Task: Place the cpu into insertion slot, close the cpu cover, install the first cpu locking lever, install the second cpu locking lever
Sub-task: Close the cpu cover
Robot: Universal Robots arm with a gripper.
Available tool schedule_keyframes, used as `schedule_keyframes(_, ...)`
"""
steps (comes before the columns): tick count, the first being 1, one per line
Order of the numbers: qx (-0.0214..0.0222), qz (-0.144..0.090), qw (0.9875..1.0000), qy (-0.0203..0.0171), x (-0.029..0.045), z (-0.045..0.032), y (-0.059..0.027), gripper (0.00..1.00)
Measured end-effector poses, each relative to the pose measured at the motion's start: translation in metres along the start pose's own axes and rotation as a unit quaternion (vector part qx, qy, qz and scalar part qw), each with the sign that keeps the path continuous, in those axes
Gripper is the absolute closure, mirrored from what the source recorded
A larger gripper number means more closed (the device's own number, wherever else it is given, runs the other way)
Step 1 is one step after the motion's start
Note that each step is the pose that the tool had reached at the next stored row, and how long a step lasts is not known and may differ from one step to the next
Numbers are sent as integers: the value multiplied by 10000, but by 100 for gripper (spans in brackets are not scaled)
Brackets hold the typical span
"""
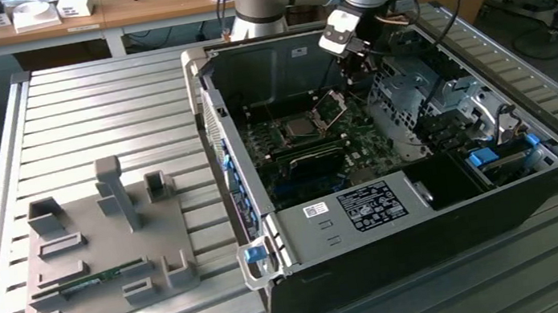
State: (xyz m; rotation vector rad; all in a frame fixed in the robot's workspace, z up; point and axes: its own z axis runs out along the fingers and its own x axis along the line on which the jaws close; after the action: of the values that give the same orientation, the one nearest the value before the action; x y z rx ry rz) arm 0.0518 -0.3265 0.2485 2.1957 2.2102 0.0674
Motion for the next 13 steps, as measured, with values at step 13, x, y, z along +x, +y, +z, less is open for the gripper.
schedule_keyframes(13,0,0,10000,0,-7,37,0,89)
